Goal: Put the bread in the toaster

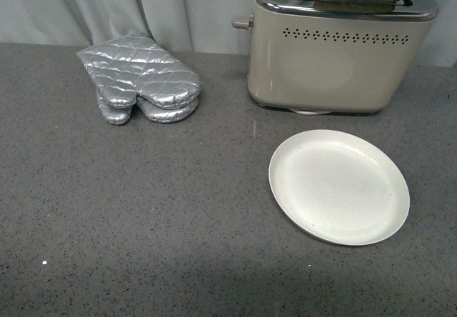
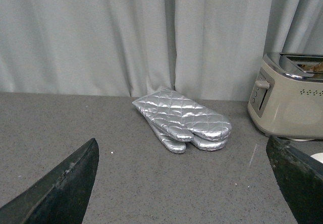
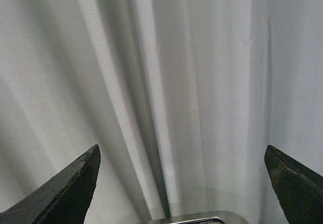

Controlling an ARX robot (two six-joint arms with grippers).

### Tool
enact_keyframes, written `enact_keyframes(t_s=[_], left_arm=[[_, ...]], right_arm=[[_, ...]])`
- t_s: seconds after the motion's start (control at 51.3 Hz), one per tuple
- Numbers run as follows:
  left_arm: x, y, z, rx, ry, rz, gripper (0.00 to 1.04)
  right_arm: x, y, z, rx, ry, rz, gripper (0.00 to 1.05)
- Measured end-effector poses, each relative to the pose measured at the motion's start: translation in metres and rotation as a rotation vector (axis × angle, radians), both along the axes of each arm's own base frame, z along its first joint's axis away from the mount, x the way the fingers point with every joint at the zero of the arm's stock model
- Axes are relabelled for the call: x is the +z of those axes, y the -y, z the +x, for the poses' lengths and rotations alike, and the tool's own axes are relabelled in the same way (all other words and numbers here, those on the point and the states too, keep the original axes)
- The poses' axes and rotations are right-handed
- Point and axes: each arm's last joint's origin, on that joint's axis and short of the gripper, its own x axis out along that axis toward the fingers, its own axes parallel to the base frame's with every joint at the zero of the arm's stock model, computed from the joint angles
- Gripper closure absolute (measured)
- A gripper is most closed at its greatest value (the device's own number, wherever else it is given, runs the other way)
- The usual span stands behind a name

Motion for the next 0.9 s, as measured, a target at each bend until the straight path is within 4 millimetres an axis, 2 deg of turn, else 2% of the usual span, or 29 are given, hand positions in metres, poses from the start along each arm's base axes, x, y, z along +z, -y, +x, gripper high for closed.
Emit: enact_keyframes(t_s=[0.175,0.312,0.39,0.448,0.487,0.623,0.76,0.799,0.896], left_arm=[[0.0,0.0,0.0,0.0,0.0,0.0,0.07],[0.0,0.0,0.0,0.0,0.0,0.0,0.07],[0.0,0.0,0.0,0.0,0.0,0.0,0.07],[0.0,0.0,0.0,0.001,0.0,0.0,0.07],[0.0,0.0,0.0,0.0,0.0,0.0,0.07],[0.0,0.0,0.0,0.0,0.0,0.0,0.07],[0.0,0.0,0.0,0.0,0.0,0.0,0.07],[0.0,0.0,0.0,0.0,0.0,0.0,0.07],[0.0,0.0,0.0,0.0,0.0,0.0,0.07]], right_arm=[[-0.022,0.006,-0.035,0.038,-0.015,-0.28,0.1],[-0.055,0.028,-0.082,0.001,-0.055,-0.435,0.1],[-0.075,0.051,-0.112,0.083,-0.16,-0.355,0.25],[-0.095,0.07,-0.141,0.089,-0.186,-0.254,0.39],[-0.102,0.078,-0.152,0.083,-0.188,-0.217,0.48],[-0.116,0.092,-0.172,0.093,-0.187,-0.174,0.77],[-0.123,0.099,-0.183,0.091,-0.188,-0.167,0.96],[-0.125,0.101,-0.187,0.094,-0.184,-0.165,1.05],[-0.131,0.106,-0.196,0.091,-0.189,-0.162,1.04]])
